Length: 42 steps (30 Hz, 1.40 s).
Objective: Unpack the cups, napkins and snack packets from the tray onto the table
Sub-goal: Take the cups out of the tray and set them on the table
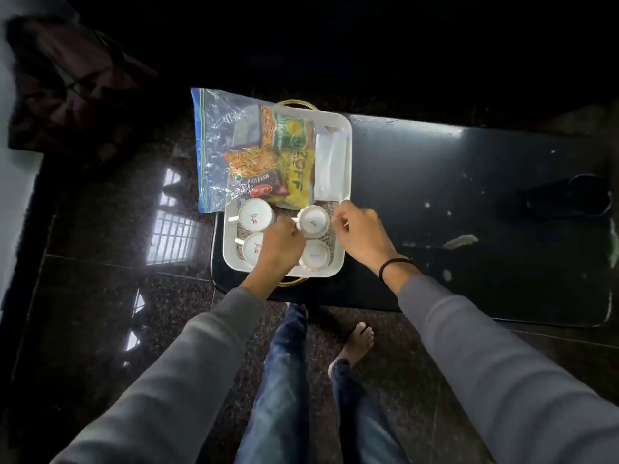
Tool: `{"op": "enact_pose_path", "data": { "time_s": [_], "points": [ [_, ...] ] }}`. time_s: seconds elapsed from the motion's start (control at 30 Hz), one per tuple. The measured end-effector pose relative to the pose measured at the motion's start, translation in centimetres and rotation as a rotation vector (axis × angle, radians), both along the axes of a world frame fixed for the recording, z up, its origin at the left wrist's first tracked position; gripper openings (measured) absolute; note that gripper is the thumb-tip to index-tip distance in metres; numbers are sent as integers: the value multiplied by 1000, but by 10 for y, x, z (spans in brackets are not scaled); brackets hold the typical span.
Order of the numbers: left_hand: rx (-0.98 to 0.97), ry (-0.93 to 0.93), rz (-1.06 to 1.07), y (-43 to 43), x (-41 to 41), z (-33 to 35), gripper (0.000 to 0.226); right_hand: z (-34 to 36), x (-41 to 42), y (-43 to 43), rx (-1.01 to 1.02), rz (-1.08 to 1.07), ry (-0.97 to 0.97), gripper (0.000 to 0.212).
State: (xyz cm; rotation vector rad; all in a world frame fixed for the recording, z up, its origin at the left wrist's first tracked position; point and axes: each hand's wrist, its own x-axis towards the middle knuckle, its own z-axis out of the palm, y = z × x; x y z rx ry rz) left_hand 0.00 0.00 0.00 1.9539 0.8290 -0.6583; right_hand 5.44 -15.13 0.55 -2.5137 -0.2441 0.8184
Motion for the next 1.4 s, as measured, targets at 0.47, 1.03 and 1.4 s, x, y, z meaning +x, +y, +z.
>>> {"op": "enact_pose_path", "data": {
  "time_s": [0.47,1.03,1.4],
  "points": [
    [-111,104,99,1,36,-35,44,-47,15,43,74,-385,345,65],
    [-122,-98,307,-36,21,4,34,-17,7,-14,350,-479,277,31],
    [-354,-132,214,-131,-8,-5,48,-26,-15,-159,459,-469,474,71]
  ]
}}
